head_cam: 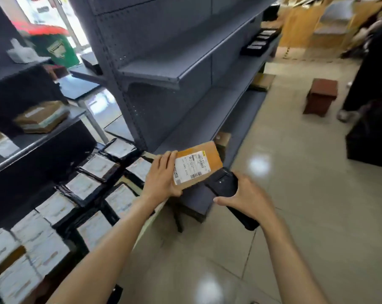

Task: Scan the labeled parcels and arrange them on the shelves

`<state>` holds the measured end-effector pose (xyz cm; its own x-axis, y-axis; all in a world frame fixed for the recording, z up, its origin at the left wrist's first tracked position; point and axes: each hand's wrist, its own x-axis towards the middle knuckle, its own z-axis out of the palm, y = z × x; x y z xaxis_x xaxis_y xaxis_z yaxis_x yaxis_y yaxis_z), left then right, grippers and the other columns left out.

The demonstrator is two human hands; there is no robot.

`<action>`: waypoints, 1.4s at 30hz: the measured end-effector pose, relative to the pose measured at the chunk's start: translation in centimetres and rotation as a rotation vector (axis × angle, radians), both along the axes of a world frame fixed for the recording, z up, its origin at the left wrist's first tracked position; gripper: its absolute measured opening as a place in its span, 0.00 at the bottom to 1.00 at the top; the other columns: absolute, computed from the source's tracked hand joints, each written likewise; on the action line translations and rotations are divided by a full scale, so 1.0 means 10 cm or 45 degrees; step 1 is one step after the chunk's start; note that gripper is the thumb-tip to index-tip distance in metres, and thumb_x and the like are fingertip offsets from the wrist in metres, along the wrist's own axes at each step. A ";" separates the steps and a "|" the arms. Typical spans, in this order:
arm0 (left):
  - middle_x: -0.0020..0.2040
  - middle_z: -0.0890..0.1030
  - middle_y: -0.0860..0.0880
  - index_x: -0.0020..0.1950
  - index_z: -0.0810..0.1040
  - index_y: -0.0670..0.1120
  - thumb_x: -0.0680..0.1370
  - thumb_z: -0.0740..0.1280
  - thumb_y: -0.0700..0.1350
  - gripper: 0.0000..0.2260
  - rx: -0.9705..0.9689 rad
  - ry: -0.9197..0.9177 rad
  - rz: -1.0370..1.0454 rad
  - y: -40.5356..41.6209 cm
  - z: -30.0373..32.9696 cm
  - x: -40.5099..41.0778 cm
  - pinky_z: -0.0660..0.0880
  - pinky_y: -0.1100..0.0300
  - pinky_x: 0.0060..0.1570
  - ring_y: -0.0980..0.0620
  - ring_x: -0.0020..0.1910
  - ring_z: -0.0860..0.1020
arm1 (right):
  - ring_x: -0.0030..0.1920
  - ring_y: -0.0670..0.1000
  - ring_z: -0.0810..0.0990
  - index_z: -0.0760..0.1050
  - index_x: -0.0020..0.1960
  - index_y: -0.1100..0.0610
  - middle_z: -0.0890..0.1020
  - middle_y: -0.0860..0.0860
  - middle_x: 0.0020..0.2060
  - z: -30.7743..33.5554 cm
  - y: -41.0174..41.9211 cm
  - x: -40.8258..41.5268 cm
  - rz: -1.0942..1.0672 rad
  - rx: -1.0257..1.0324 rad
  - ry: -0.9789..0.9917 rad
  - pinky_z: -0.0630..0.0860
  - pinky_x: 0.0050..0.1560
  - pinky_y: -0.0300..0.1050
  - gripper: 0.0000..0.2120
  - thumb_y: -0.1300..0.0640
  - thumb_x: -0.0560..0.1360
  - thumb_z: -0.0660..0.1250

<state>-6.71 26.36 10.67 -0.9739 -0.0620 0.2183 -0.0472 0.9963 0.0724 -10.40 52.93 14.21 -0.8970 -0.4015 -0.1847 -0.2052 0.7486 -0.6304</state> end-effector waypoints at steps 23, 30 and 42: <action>0.72 0.63 0.44 0.77 0.55 0.43 0.60 0.78 0.58 0.54 0.124 0.055 -0.401 2.27 -0.07 -4.81 0.65 0.49 0.70 0.43 0.69 0.61 | 0.48 0.50 0.80 0.71 0.58 0.43 0.80 0.42 0.50 -0.19 2.31 -3.67 -0.491 0.032 0.032 0.79 0.49 0.52 0.34 0.33 0.55 0.72; 0.72 0.62 0.44 0.77 0.54 0.43 0.59 0.79 0.57 0.55 0.154 0.093 -0.469 2.31 0.31 -7.08 0.66 0.48 0.69 0.42 0.69 0.61 | 0.51 0.49 0.80 0.71 0.61 0.43 0.80 0.43 0.52 0.19 2.27 -5.70 -0.584 -0.085 0.121 0.79 0.52 0.53 0.37 0.32 0.55 0.71; 0.73 0.60 0.46 0.78 0.51 0.46 0.60 0.79 0.59 0.56 0.153 0.009 -0.552 3.18 0.02 -9.98 0.63 0.49 0.71 0.43 0.71 0.58 | 0.51 0.49 0.79 0.70 0.61 0.44 0.79 0.44 0.53 -0.12 2.89 -8.44 -0.676 -0.102 0.074 0.78 0.53 0.54 0.39 0.29 0.53 0.68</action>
